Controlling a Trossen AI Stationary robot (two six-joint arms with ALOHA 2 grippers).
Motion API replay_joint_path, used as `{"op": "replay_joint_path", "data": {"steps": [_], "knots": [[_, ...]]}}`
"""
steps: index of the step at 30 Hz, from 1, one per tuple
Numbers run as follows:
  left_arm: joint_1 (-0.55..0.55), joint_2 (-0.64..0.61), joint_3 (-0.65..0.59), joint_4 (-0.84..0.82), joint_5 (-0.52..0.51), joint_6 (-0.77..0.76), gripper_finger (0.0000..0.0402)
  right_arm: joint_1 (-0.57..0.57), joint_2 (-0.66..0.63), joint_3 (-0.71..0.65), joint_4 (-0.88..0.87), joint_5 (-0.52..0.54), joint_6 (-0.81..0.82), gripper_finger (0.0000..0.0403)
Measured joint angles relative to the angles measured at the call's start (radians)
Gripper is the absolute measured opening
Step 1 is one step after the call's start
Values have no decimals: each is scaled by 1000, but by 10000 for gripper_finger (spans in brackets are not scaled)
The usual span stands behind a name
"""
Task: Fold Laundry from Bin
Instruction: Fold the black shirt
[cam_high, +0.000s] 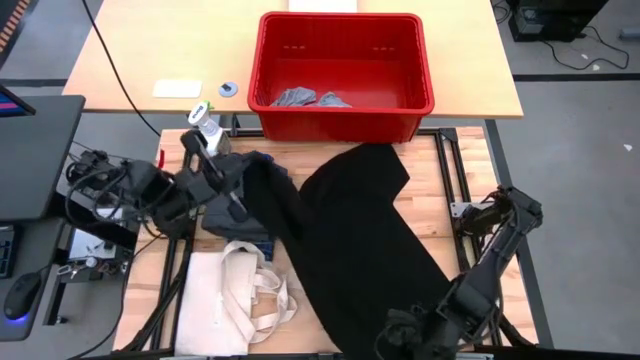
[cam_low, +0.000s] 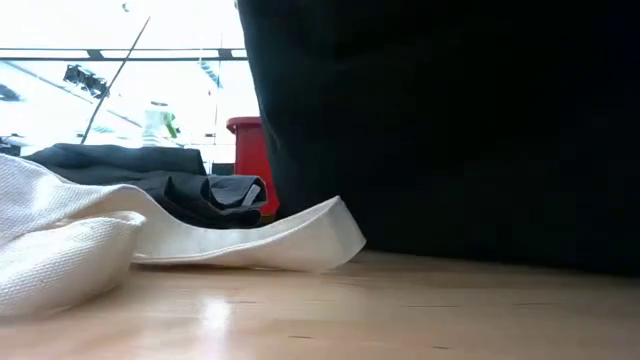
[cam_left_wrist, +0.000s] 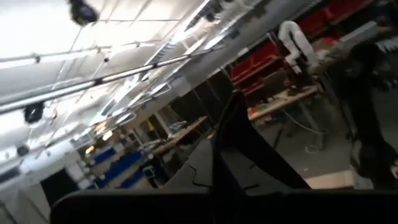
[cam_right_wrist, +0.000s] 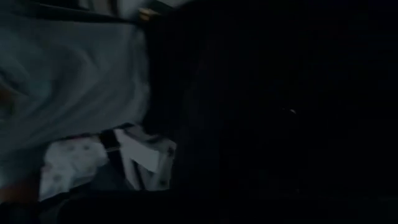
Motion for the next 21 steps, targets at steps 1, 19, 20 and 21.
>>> {"op": "replay_joint_path", "data": {"steps": [1,19,20,21], "knots": [[-11,1,-1,-9,6,20,10,3,4,0,35,10,-13,9],[-534,-4,-2,1,-85,615,13,-45,84,-4,484,-13,-205,9],[-554,-6,-2,1,-85,614,13,-47,86,-3,517,-22,-240,9],[-572,-7,-2,2,-85,605,13,-49,86,-3,534,-38,-260,9]]}}
